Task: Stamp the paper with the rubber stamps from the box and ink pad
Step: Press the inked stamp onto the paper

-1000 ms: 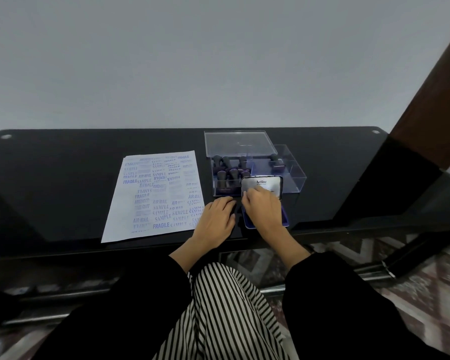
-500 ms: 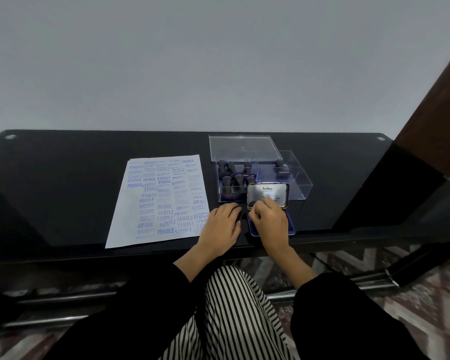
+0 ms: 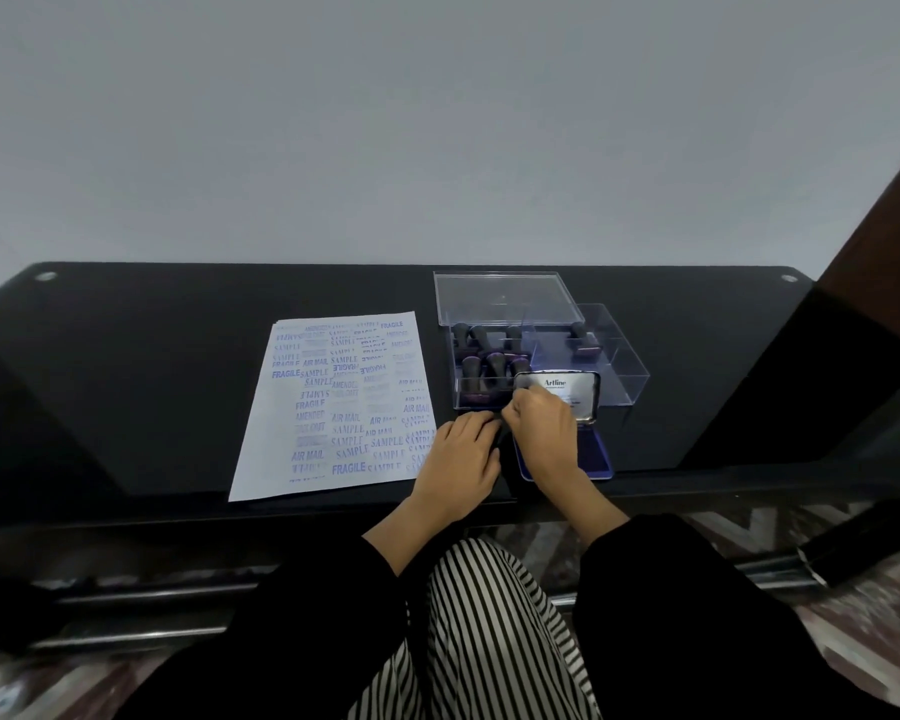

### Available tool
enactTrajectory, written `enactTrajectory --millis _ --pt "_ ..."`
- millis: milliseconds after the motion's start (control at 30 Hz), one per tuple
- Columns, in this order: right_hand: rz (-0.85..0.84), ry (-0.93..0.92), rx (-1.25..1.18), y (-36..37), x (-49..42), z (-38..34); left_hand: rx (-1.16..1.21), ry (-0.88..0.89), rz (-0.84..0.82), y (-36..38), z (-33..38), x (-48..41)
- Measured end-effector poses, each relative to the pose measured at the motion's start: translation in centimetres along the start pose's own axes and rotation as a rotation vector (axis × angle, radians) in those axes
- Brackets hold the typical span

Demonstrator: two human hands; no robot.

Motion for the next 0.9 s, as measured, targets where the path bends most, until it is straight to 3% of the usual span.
enactTrajectory --millis 533,667,900 --pt "0.433 -0.112 -0.047 -2.1 5.1 1.3 -0.027 -0.016 -0.025 -0.1 0.2 0.1" --pt "0.415 -0.082 0.069 -2.9 4.7 1.0 -0.036 -0.016 -0.018 -0.1 0.2 0.1" --pt "0.212 -0.016 0.123 -2.7 1.6 -0.2 -0.042 -0.015 -0.025 0.0 0.2 0.1"
Point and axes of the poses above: each hand's wrist, its own x-axis away from the middle knuckle, its own y-axis out of the palm, z = x × y, the point moved 5 cm from there along -x, towards the middle knuckle, and after that the axes turned 6 degrees about x, right-handed, at the moved point
